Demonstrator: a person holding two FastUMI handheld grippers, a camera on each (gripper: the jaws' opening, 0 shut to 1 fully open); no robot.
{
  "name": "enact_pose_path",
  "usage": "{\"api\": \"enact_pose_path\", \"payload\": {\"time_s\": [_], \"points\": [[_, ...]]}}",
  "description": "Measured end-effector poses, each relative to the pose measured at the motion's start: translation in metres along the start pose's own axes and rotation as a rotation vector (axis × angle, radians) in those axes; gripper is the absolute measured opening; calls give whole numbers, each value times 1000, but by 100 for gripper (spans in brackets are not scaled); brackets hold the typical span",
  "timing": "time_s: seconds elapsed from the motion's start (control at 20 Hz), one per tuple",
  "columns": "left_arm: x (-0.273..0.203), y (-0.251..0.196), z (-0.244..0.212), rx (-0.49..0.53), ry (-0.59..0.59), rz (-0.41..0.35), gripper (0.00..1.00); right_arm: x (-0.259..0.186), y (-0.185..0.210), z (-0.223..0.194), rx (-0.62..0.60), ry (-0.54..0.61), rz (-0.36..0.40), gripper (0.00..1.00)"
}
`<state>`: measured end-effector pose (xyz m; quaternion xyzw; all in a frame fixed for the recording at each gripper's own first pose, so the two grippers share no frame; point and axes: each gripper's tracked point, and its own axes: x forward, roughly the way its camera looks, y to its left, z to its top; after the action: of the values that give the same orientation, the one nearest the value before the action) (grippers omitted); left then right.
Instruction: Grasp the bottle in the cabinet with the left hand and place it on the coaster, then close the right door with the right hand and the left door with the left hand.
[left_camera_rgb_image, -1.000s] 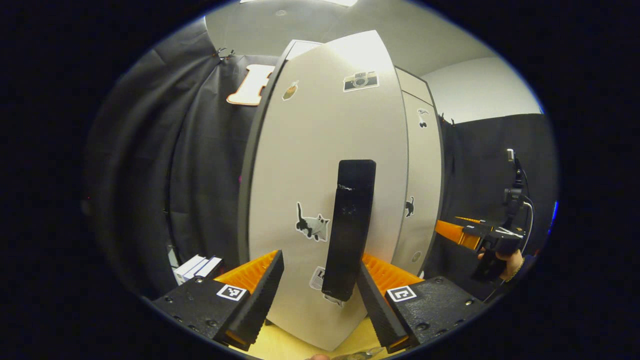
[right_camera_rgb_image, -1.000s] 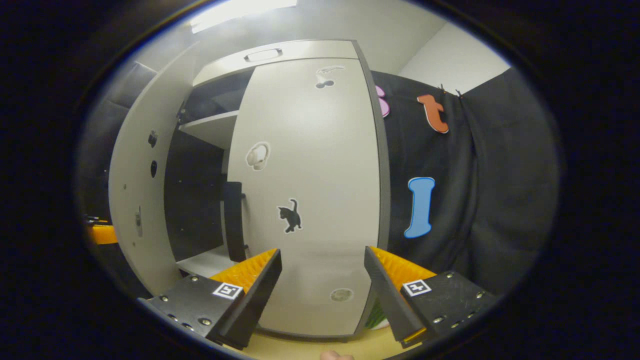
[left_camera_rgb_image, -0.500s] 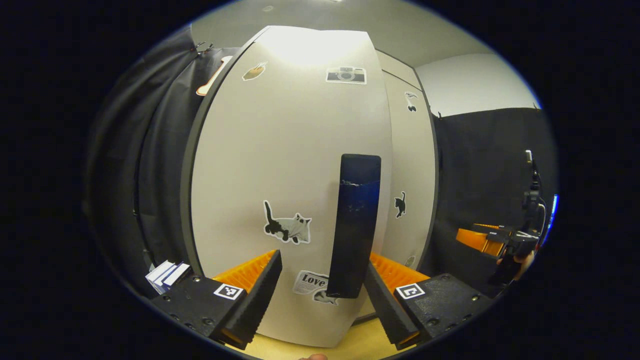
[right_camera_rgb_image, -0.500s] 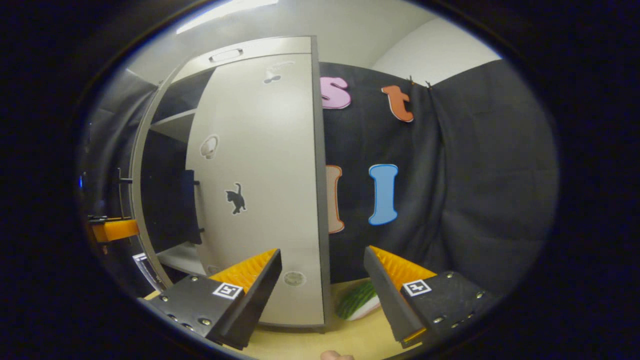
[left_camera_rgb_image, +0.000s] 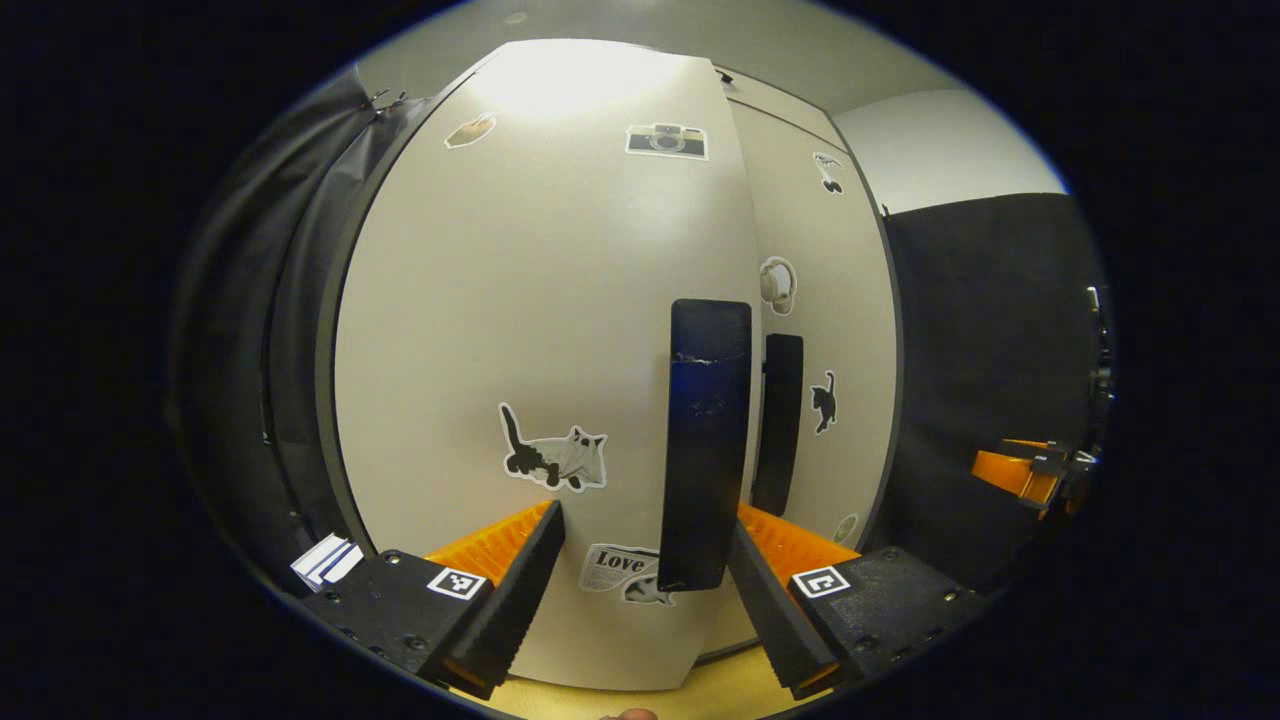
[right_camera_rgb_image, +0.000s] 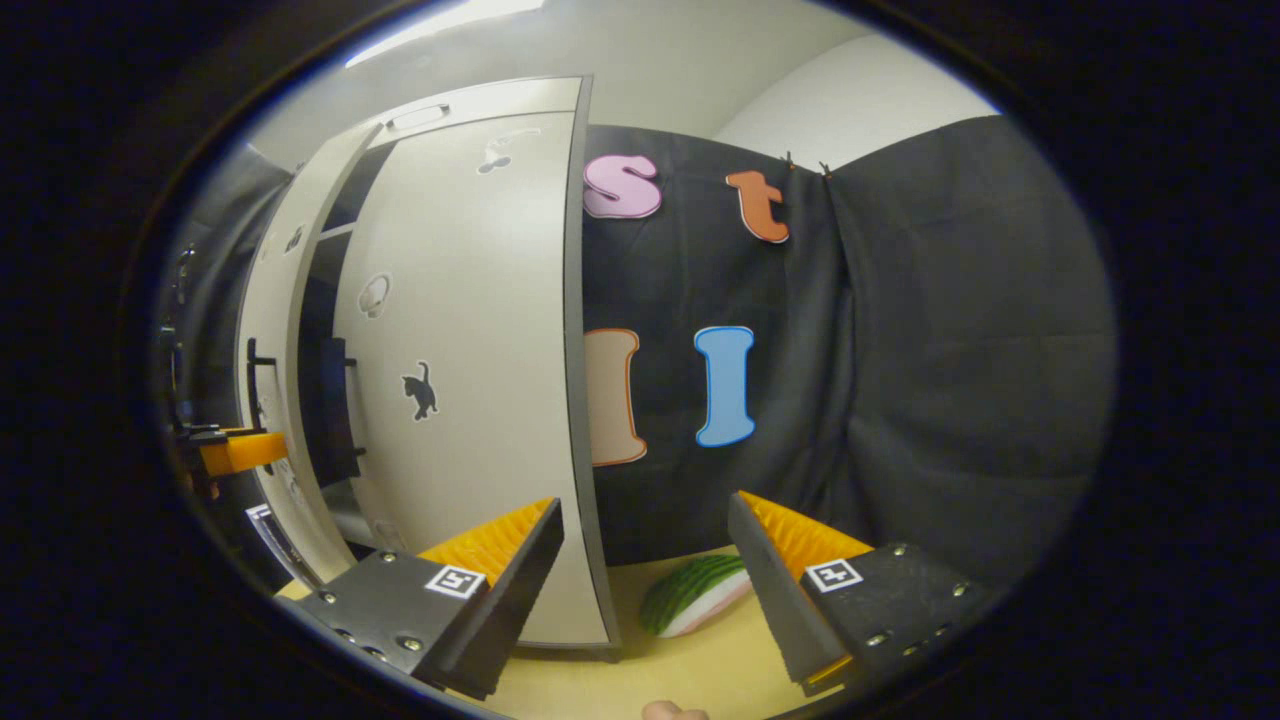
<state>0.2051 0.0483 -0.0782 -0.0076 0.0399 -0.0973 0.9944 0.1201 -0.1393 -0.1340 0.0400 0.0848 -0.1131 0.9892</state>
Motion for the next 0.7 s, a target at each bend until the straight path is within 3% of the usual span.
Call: {"api": "enact_pose_path", "payload": {"time_s": [0.35,0.7], "points": [[18,1,-2,12,2,27,96,-10,-5,-5,-22,6,0,100],[28,1,-6,-47,2,26,94,-16,-16,-9,-7,13,-24,100]]}}
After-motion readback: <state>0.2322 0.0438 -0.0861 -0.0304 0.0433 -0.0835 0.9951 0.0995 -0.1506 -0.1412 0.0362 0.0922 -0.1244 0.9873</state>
